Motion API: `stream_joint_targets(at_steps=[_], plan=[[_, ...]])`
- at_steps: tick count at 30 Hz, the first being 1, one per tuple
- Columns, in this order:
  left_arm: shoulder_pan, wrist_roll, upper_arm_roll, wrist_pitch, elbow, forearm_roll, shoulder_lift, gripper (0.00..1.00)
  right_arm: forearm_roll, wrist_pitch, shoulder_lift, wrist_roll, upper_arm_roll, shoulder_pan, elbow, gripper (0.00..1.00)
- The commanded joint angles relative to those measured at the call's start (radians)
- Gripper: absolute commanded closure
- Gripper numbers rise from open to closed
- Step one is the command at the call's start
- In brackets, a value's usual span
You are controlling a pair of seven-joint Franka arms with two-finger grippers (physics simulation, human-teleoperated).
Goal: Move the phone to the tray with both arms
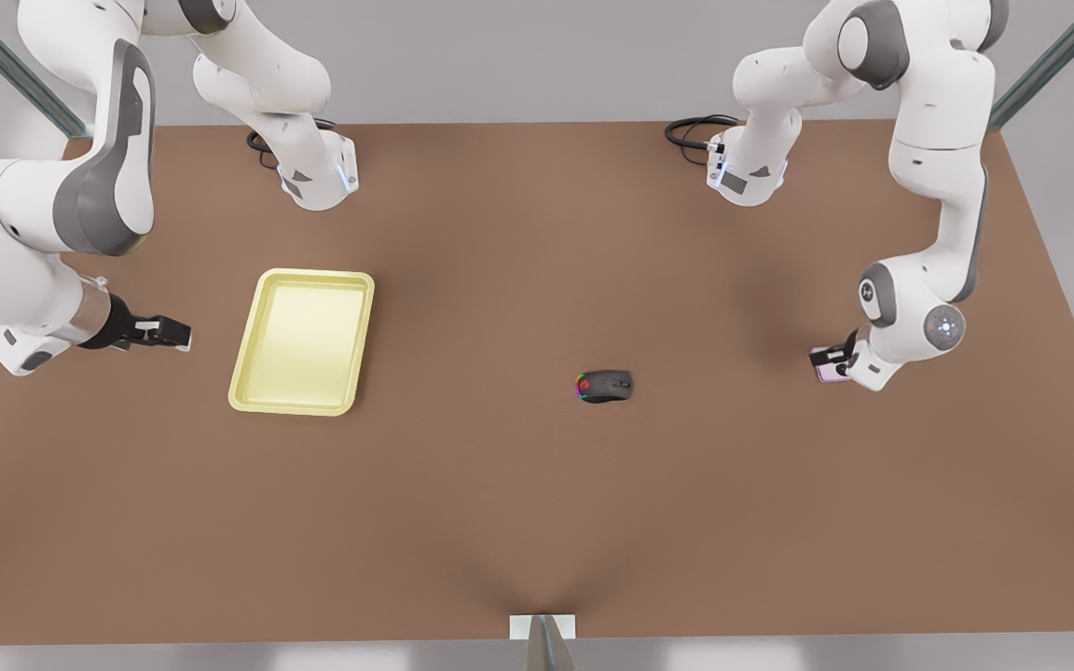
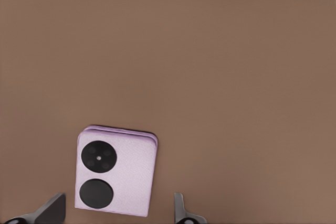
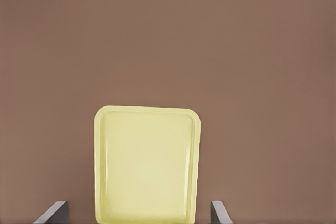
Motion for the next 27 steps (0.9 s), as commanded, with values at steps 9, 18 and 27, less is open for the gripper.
stream_joint_targets(at_steps=[9, 18, 27], plan=[[0.002, 0.118, 0.000, 0.071, 0.003, 0.042, 0.037, 0.00, 0.001, -0.002, 0.004, -0.005, 0.000, -0.001, 0.001, 0.00], [0.036, 0.132, -0.004, 0.063, 0.006, 0.030, 0.060, 0.00, 0.000, -0.002, 0.004, -0.005, 0.000, -0.003, 0.001, 0.00], [0.036, 0.134, -0.004, 0.058, 0.006, 0.030, 0.061, 0.00, 0.001, -0.003, 0.011, -0.005, -0.001, -0.009, 0.001, 0.00]])
